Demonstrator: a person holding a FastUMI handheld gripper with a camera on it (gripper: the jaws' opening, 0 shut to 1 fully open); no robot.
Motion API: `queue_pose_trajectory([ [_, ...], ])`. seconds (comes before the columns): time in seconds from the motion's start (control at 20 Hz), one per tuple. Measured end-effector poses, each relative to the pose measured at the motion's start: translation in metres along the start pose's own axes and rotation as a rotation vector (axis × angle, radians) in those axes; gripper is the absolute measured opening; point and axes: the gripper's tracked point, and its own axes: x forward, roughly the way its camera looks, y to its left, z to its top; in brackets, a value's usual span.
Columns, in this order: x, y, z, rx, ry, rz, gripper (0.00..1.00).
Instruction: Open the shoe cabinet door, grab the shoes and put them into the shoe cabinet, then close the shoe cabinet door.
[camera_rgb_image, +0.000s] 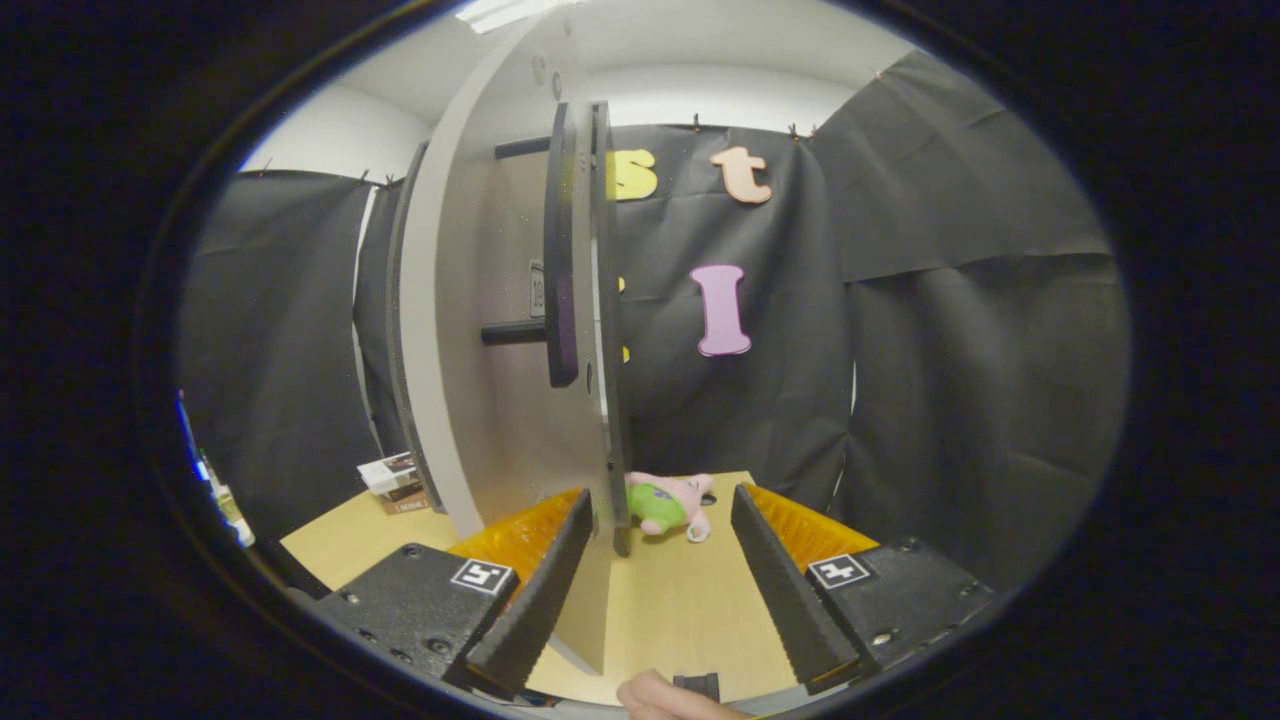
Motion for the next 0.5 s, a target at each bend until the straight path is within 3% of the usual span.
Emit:
queue_pose_trajectory([
  [0.5, 0.004, 0.068, -0.004, -0.029, -0.013, 0.047, 0.93],
])
